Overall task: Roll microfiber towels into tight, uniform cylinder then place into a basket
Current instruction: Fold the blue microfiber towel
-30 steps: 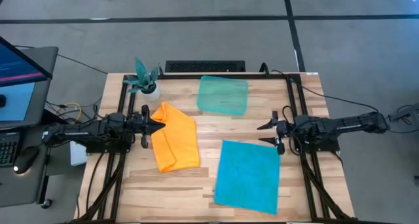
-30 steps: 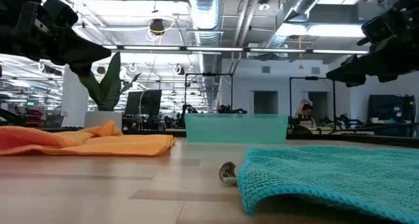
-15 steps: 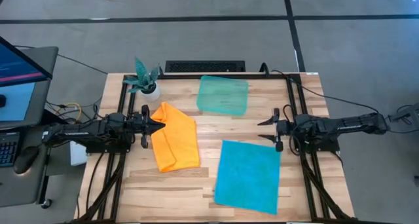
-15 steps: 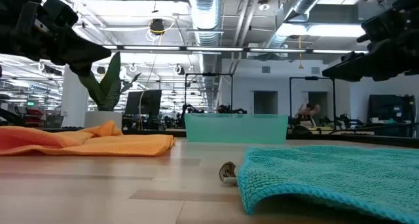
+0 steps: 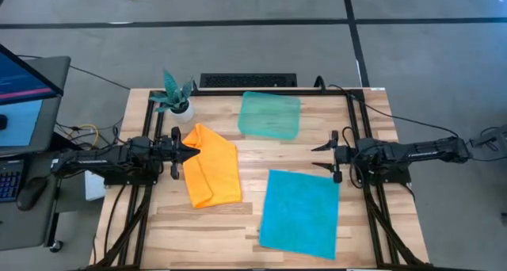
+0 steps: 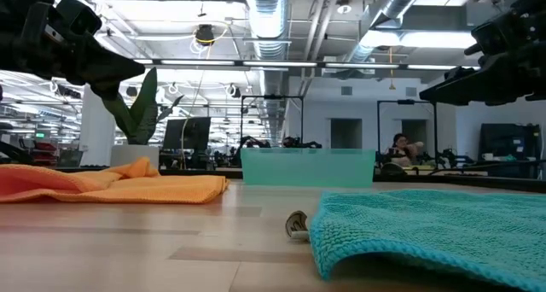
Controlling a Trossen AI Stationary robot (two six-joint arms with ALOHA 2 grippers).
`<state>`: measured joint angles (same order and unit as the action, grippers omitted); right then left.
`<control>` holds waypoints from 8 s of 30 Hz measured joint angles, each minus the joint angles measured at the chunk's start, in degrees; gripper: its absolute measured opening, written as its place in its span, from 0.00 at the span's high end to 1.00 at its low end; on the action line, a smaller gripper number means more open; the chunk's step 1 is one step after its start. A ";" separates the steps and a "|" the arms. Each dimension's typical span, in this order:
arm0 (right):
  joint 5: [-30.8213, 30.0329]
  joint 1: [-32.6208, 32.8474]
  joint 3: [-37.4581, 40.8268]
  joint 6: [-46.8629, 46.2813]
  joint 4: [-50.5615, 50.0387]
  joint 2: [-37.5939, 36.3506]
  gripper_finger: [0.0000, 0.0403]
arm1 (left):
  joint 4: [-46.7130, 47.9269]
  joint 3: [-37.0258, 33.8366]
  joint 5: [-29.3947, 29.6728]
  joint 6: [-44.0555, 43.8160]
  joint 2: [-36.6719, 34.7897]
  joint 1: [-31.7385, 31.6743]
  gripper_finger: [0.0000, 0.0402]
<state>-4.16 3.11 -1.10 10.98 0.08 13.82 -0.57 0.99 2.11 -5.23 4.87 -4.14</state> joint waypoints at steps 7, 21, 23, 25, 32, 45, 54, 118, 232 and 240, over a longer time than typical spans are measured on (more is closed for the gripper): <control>0.00 0.00 -0.02 0.00 0.15 0.00 0.39 | -0.38 -0.02 0.11 1.59 -0.01 0.00 0.98; 0.01 0.00 -0.13 -0.09 0.42 -0.02 0.39 | -0.43 -0.02 -0.15 -6.91 -0.01 0.00 0.98; 0.11 0.19 -0.13 -4.25 0.43 0.00 0.39 | -0.44 -0.02 -0.15 -5.83 -0.01 0.00 0.98; 0.20 0.64 -0.13 -11.80 0.74 0.00 0.39 | -0.54 -0.02 -0.15 -3.65 -0.01 0.00 0.98; -0.09 2.40 -0.13 -29.06 5.78 0.00 0.39 | -2.98 -0.13 -0.96 -0.94 0.01 -0.01 0.98; -1.32 6.74 -0.20 -29.43 32.62 1.48 0.39 | -3.62 -0.11 1.22 0.32 0.01 0.00 0.98; -2.01 11.99 -3.77 -29.02 38.13 9.88 0.39 | -1.56 -0.07 2.76 -0.85 0.01 0.00 0.98; 10.39 0.60 -45.79 -50.88 -6.96 86.02 0.39 | -0.95 0.04 5.77 -7.61 0.01 -0.02 0.98; -40.70 38.62 -40.35 -37.56 -19.93 49.16 0.39 | -25.39 33.03 -2.75 16.63 66.50 26.05 0.46; -40.70 42.35 -43.69 -33.42 -20.52 49.30 0.39 | -28.70 33.03 2.36 16.08 67.98 26.08 0.46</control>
<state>-44.87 45.46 -44.79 -22.44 -20.45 63.12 -29.27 34.02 4.47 10.85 72.85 21.93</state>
